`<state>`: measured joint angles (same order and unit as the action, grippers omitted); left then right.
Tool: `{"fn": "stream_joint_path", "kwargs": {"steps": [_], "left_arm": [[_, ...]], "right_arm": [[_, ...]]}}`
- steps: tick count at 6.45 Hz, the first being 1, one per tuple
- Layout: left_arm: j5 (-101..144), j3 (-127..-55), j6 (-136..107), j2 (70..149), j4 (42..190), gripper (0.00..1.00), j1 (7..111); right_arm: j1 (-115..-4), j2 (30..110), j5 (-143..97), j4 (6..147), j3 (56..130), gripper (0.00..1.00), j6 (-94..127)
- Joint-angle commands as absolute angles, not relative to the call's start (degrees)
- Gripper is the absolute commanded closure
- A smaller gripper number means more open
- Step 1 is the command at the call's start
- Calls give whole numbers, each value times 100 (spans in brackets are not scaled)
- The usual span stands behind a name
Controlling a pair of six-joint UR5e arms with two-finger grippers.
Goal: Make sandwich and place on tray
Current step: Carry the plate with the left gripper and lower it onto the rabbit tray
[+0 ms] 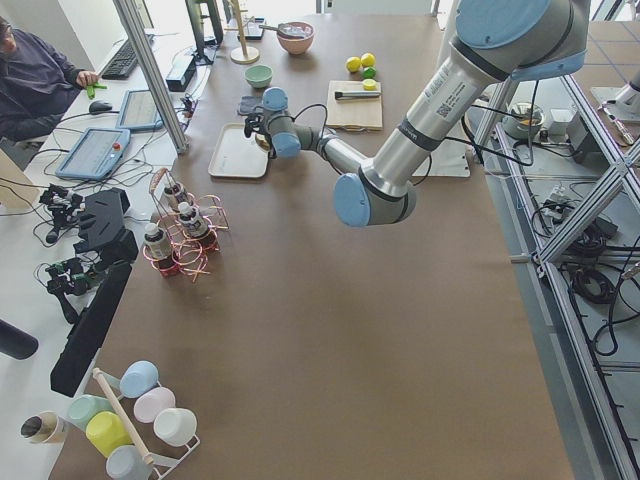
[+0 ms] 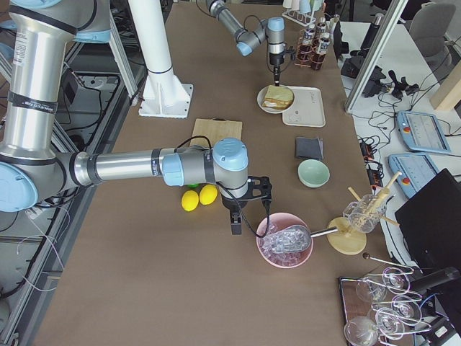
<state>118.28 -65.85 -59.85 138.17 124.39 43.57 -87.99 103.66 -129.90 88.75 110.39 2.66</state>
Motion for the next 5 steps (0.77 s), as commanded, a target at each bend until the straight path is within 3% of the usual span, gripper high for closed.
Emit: {"fn": "stream_joint_path", "kwargs": {"steps": [1, 3, 5], "left_arm": [[12041, -5122, -5513, 14779, 12533, 100, 4841], [11989, -4301, -5361, 15379, 12542, 100, 4939], [11727, -4228, -5361, 15381, 12927, 100, 4704]], "right_arm": [[-8824, 10406, -12990, 8877, 11030, 0, 237], [-8824, 10406, -12982, 8868, 11022, 0, 237], [-8824, 10415, -12981, 8868, 11004, 0, 237]]}}
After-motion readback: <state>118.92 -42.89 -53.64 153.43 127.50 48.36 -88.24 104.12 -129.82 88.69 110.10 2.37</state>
